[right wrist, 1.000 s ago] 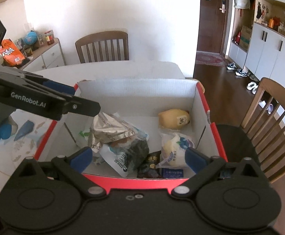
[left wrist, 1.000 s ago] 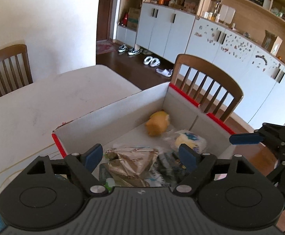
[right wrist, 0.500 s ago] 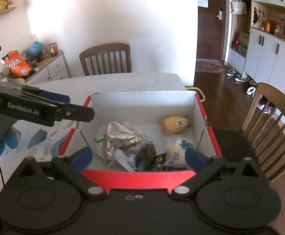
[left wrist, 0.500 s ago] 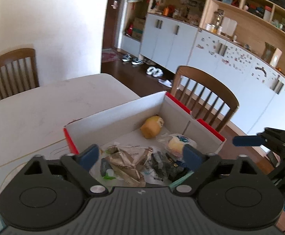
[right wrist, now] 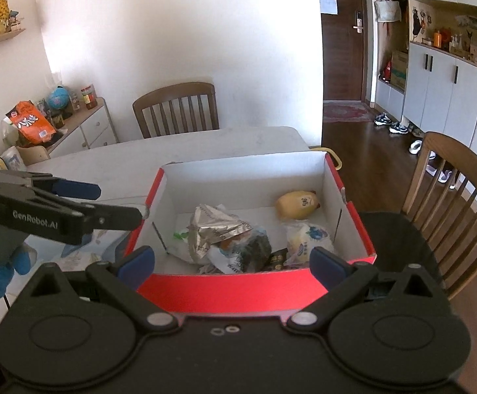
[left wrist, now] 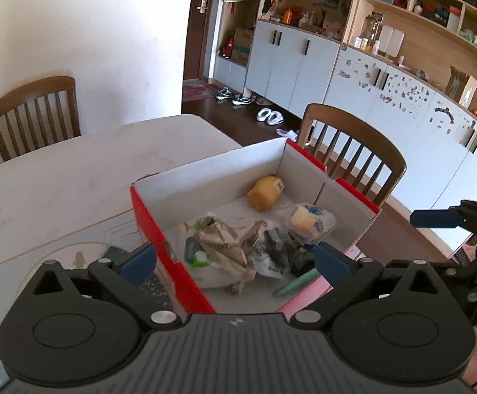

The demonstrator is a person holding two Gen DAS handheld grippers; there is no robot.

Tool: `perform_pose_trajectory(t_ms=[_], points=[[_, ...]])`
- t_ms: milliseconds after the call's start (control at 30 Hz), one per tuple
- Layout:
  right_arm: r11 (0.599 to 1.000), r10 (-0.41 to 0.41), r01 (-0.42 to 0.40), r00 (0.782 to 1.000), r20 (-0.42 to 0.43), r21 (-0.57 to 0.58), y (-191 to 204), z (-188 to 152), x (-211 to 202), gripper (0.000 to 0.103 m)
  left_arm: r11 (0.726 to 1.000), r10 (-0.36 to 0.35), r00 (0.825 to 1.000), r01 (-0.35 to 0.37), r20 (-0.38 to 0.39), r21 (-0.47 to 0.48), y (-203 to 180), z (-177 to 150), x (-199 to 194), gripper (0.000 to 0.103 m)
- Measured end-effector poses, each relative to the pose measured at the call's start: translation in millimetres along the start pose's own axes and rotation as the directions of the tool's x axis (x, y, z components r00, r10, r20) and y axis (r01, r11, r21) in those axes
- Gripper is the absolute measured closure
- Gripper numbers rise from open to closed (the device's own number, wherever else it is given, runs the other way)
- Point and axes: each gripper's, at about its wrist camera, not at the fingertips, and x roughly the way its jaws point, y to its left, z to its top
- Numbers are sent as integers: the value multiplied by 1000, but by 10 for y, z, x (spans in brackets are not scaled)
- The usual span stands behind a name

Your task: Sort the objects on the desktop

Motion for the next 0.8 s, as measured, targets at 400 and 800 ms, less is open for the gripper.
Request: perform_pose_trajectory(t_ms=[400,800], points=[[1000,0,1,1000,-31,8,127,-121,-26,2,1000,3,998,-3,-55,-14,26,-347,-108,0],[1000,-2,3,998,-55,26,154,-216,-21,2,999,19,997,-21,-74,-25,63,-430,-132,0]])
